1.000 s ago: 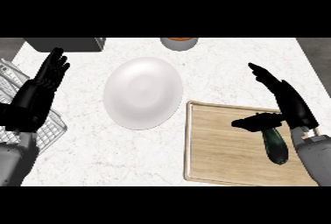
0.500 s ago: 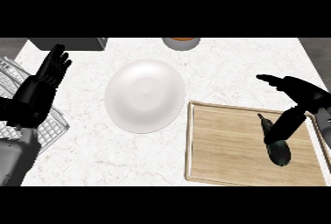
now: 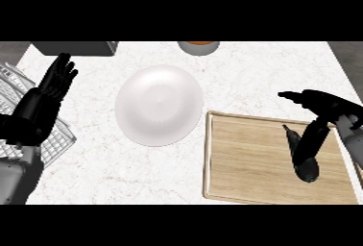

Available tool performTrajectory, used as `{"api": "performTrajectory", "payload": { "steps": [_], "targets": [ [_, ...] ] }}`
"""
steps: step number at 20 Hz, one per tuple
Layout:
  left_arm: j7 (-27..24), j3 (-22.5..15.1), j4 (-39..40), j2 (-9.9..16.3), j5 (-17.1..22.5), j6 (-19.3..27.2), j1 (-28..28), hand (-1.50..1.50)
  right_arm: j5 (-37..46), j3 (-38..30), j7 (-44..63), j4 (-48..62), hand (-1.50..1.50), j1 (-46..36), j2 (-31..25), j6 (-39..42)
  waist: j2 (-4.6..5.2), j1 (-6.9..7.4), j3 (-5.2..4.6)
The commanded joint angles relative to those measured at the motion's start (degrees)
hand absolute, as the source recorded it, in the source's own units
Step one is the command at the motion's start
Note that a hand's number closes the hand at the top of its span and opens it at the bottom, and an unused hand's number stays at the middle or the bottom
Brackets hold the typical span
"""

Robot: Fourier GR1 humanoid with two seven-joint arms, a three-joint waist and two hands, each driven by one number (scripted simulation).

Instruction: Pick the eggplant from the tray and place it in the plate

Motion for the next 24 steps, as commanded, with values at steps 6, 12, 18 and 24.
{"api": "performTrajectory", "payload": {
  "steps": [6,12,18,24],
  "targets": [
    [0.43,-1.30,-1.54,-3.26,-3.07,0.99,1.30,0.00,6.55,3.08,2.83,8.32,-1.50,-0.52,1.37,4.99,0.09,0.19,0.03],
    [0.92,2.04,1.46,-2.90,-3.30,-1.29,-1.69,0.00,10.40,1.03,-2.82,10.04,-1.50,4.80,1.07,5.23,0.07,-0.31,0.05],
    [1.46,4.23,1.21,-3.58,-3.44,-4.00,-2.61,0.00,12.28,-0.71,-0.62,9.16,-1.50,5.04,4.91,9.26,0.03,-0.32,0.04],
    [1.23,5.00,1.17,-5.05,-4.70,-4.13,-1.69,0.00,18.10,0.61,-1.62,10.95,-1.50,9.63,8.85,6.70,0.01,-0.47,0.03]
  ]
}}
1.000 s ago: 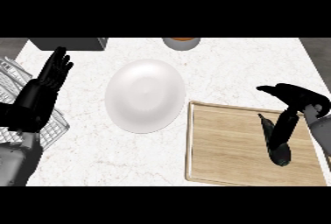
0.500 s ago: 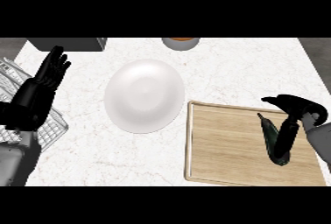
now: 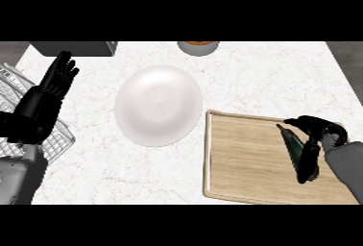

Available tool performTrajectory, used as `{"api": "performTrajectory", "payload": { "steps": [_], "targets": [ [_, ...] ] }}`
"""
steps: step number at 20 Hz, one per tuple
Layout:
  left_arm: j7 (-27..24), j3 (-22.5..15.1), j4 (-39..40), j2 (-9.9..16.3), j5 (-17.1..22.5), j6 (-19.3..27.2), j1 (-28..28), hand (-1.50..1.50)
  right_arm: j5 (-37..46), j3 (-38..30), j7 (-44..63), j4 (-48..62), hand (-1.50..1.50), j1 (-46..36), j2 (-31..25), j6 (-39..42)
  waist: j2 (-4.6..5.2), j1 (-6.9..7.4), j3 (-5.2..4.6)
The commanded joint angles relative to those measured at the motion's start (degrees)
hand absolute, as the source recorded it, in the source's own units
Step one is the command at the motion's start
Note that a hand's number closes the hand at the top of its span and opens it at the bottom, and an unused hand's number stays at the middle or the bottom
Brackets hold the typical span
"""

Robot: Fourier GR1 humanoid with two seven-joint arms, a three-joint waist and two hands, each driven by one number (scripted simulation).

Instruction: Pick the eggplant from the tray and place it in the plate

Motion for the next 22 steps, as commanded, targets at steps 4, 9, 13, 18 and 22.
{"api": "performTrajectory", "payload": {
  "steps": [4,9,13,18,22],
  "targets": [
    [-0.13,1.85,-0.14,0.07,-0.18,-2.43,1.21,0.00,8.09,1.52,-2.05,4.93,-1.50,2.22,2.94,-1.09,0.28,0.21,0.20],
    [-1.91,1.19,2.18,-2.05,-1.58,-1.68,0.41,0.00,14.82,-0.88,-15.50,3.43,1.50,2.07,-0.20,-10.45,0.35,0.05,0.22],
    [1.67,2.37,1.15,-0.67,-1.56,-1.51,-2.07,0.00,20.51,1.43,-2.20,-4.60,1.50,7.40,5.95,-19.76,-0.09,-1.24,0.14],
    [2.19,5.22,0.80,1.12,-1.49,0.01,2.48,0.00,26.76,-1.73,15.09,-8.27,1.50,15.22,8.84,-32.87,-3.41,-8.29,-0.43],
    [1.95,5.62,0.59,1.31,-1.79,0.33,3.58,0.00,37.41,2.85,23.53,-16.01,1.50,20.24,11.04,-39.36,-3.09,-8.33,-0.46]
  ]
}}
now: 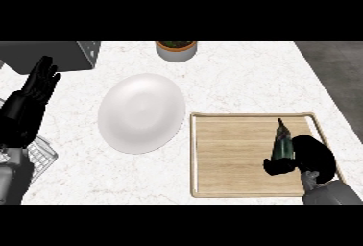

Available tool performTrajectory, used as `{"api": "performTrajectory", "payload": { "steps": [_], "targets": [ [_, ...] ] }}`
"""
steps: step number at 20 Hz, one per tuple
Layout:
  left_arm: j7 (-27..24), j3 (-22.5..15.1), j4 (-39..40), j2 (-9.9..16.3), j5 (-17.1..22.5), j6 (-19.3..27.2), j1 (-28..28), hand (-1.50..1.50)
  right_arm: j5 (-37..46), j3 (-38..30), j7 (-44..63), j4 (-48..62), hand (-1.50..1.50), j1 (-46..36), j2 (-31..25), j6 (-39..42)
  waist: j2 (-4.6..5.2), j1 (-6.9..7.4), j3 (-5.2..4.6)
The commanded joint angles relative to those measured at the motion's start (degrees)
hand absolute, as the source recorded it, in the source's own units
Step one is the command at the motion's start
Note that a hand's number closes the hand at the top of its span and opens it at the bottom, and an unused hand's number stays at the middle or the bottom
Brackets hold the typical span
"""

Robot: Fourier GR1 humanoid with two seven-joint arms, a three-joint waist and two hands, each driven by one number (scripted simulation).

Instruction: Pick the eggplant from the tray and place it in the plate

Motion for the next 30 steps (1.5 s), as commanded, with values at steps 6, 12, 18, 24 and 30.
{"api": "performTrajectory", "payload": {
  "steps": [6,12,18,24,30],
  "targets": [
    [0.17,1.08,-0.91,1.00,-0.18,0.16,1.19,0.00,22.49,9.23,17.08,-17.95,1.50,8.88,10.11,-10.75,0.38,-0.39,0.49],
    [-1.23,-0.13,-1.71,-0.13,0.29,-0.88,1.25,0.00,40.83,17.67,18.06,-30.18,1.50,6.68,19.44,-10.08,1.07,2.09,0.58],
    [-1.65,-2.18,-0.96,-1.24,-0.38,-1.67,-0.08,0.00,54.08,29.38,24.11,-31.76,1.50,2.51,25.51,-9.19,2.54,4.92,0.76],
    [-1.36,-3.37,-2.53,-2.83,-0.55,-1.09,-1.56,0.00,52.92,28.45,25.42,-27.65,1.50,-3.56,25.65,-7.53,3.20,7.17,0.84],
    [-0.33,-4.51,-2.20,-2.80,-0.41,-2.45,-3.49,0.00,45.31,20.65,25.45,-20.28,1.50,-13.76,25.69,-11.37,4.03,9.27,0.93]
  ]
}}
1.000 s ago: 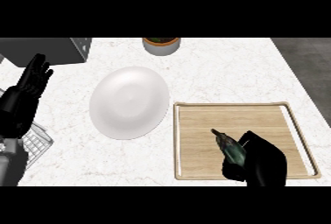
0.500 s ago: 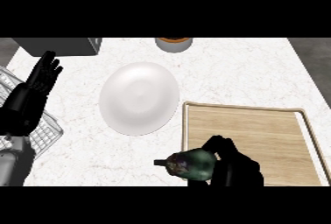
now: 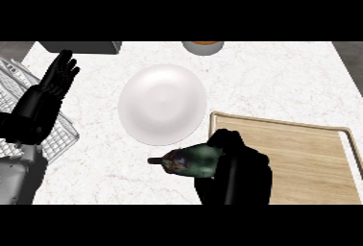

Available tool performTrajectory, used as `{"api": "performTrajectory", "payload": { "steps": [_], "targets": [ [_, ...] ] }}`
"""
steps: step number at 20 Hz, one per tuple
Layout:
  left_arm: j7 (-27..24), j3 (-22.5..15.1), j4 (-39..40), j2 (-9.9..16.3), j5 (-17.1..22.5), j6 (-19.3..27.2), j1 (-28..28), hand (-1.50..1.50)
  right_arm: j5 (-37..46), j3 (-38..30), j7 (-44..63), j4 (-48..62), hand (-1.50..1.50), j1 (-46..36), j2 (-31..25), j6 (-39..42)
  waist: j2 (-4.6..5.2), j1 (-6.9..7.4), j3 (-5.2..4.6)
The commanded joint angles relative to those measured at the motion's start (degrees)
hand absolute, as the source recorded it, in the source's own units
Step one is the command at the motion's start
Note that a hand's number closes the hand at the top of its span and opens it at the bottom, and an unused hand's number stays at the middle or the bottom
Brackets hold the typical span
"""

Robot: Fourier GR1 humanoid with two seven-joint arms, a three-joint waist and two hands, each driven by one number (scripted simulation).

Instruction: Pick the eggplant from the tray and place it in the plate

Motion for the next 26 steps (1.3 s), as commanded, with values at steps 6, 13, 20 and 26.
{"api": "performTrajectory", "payload": {
  "steps": [6,13,20,26],
  "targets": [
    [-0.17,-2.71,0.36,-2.40,-1.35,0.50,-1.73,0.00,-10.94,-10.09,13.09,13.13,1.50,-13.38,0.93,-8.61,0.96,2.93,0.14],
    [-0.91,-1.82,2.25,-2.01,-0.91,-0.39,-3.95,0.00,-17.04,-16.79,11.73,27.93,1.50,-23.07,0.94,-10.77,1.12,3.58,0.08],
    [-1.88,-3.29,3.42,-2.85,-1.71,-1.05,-4.39,0.00,-24.10,-23.50,7.72,41.89,1.50,-29.94,0.94,-17.75,1.65,4.60,0.16],
    [-0.77,-2.72,2.95,-2.66,-0.37,-1.94,-5.82,0.00,-29.23,-27.93,0.91,50.07,-1.50,-29.42,0.94,-28.86,2.08,5.72,0.30]
  ]
}}
